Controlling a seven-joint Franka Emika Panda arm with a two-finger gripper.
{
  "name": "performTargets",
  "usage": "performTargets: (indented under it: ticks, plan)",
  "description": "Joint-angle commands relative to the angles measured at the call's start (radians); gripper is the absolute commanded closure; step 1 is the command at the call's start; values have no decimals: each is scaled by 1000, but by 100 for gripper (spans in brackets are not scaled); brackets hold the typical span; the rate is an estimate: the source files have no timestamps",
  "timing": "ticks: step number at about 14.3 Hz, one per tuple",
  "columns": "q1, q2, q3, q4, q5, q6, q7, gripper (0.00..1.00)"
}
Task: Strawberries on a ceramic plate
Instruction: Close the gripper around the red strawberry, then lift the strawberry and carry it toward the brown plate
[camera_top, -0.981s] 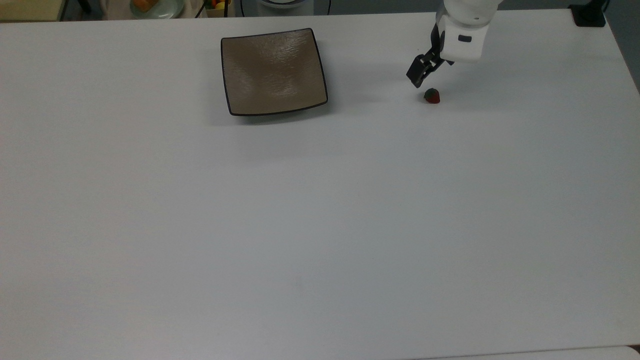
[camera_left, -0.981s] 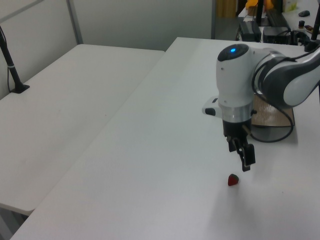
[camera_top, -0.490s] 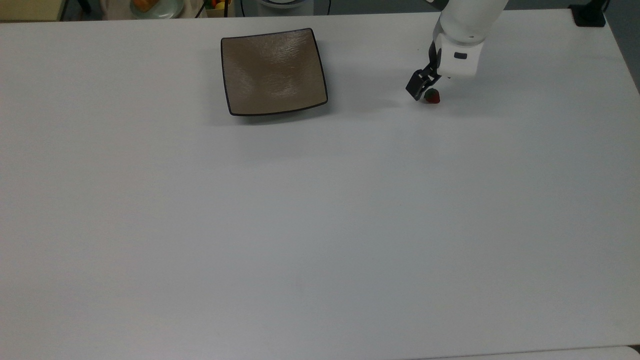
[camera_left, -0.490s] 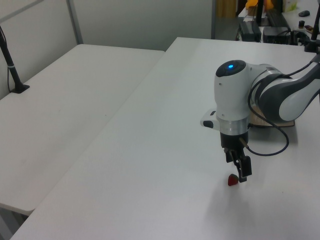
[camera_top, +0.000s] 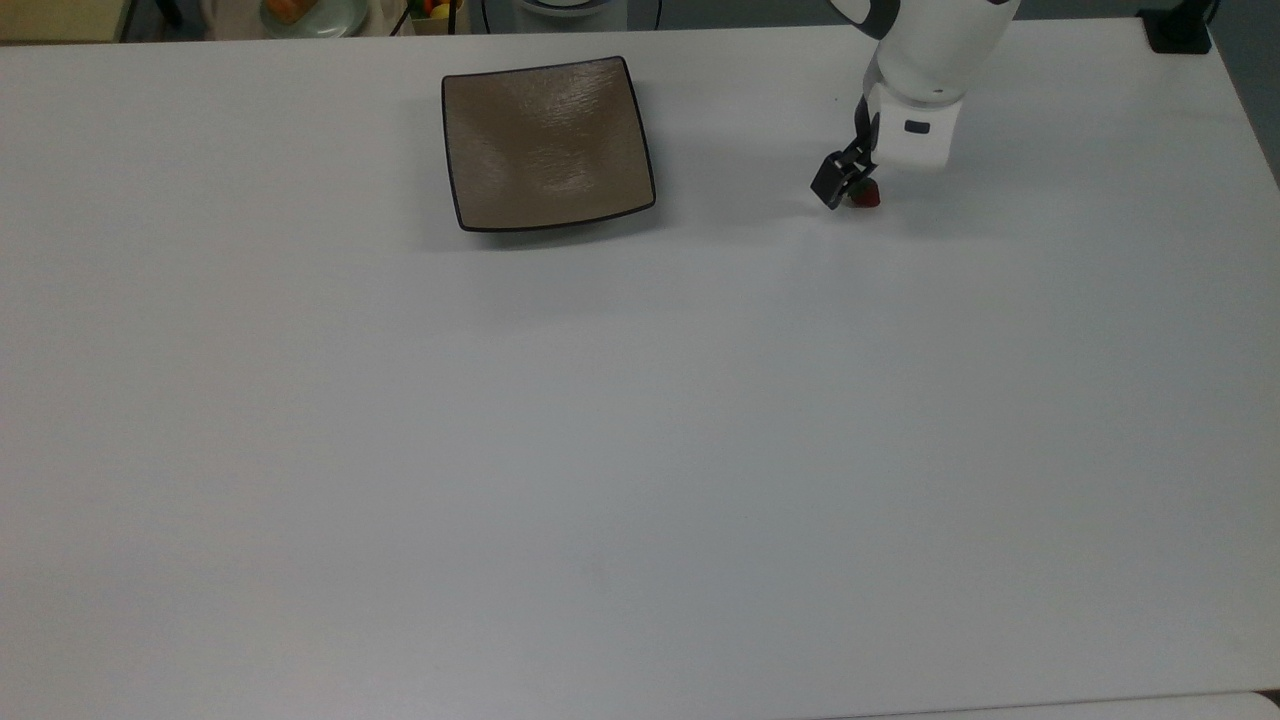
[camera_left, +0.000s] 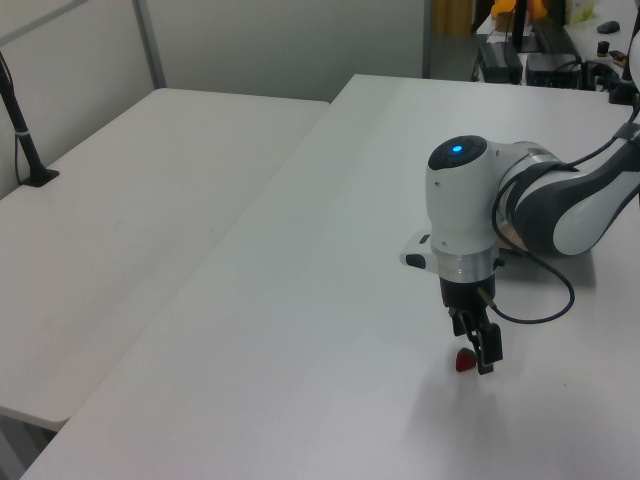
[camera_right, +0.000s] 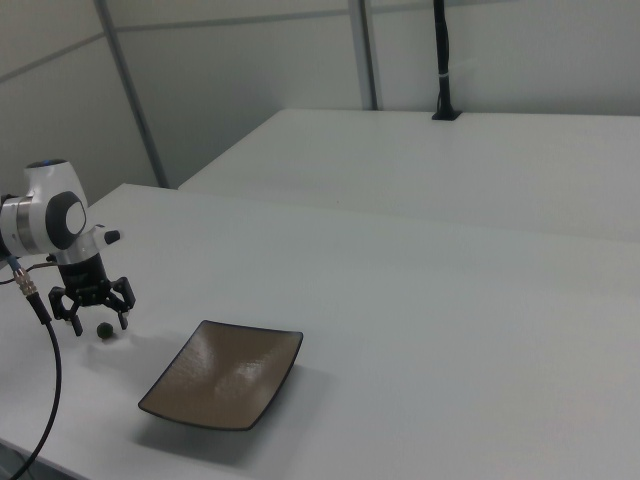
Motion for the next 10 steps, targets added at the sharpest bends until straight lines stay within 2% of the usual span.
performTargets:
  ticks: [1, 4, 5, 6, 7, 10]
  plan:
    - [1, 7, 11, -15, -4, 41, -19, 13]
    - [1, 7, 13, -15, -11, 41, -53, 33]
    - [1, 7, 14, -15, -11, 41, -62, 41]
    - [0, 7, 13, -15, -11, 38, -70, 55]
    - [0, 6, 14, -13, -11, 38, -70, 61]
    - [-9, 6, 14, -9, -10, 32, -65, 67]
